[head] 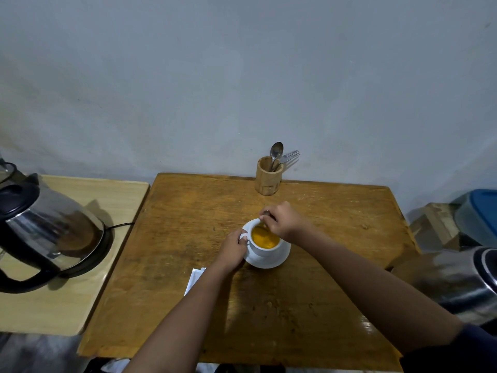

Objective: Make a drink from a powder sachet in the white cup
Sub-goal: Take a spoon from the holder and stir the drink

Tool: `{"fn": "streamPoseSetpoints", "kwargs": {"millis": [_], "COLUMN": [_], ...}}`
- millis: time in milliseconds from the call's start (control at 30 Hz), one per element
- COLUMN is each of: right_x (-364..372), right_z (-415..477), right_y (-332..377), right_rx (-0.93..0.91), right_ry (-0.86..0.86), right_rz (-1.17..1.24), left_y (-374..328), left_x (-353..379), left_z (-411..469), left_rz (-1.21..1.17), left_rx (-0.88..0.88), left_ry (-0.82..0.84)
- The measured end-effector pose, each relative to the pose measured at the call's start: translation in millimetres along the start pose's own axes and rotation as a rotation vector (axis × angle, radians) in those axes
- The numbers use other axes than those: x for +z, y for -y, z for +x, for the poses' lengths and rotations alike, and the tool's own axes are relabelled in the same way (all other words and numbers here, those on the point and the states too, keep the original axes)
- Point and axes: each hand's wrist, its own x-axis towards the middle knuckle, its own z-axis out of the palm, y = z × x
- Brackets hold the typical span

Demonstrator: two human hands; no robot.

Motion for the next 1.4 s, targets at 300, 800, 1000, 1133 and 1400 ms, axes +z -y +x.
{"fn": "streamPoseSetpoints", "kwargs": {"millis": [300, 800, 1000, 1133, 1400], "right_x": [-12.0, 0.1, -7.4, -9.8, -11.7], "right_z": [-8.0, -5.3, -9.2, -12.7, -14.2], "right_y": [-10.2, -3.0, -10.0, -10.3, -5.8], "right_rx": [-0.062, -0.055, -0.059, -0.052, -0.003], "right_ry": [0.145, 0.065, 0.144, 0.183, 0.16], "right_rz": [-0.196, -0.049, -0.191, -0.233, -0.051], "left_y": [1.1, 0.5, 0.8, 1.1, -0.6], "left_x": [0.9, 1.8, 1.1, 0.5, 0.7], "left_z": [-0.3, 0.6, 1.1, 0.7, 0.1], "left_rz": [-0.025, 0.01, 0.014, 0.007, -0.003], "left_rx": [0.001, 0.005, -0.003, -0.002, -0.005], "left_ry": [0.002, -0.005, 0.002, 0.005, 0.009]}}
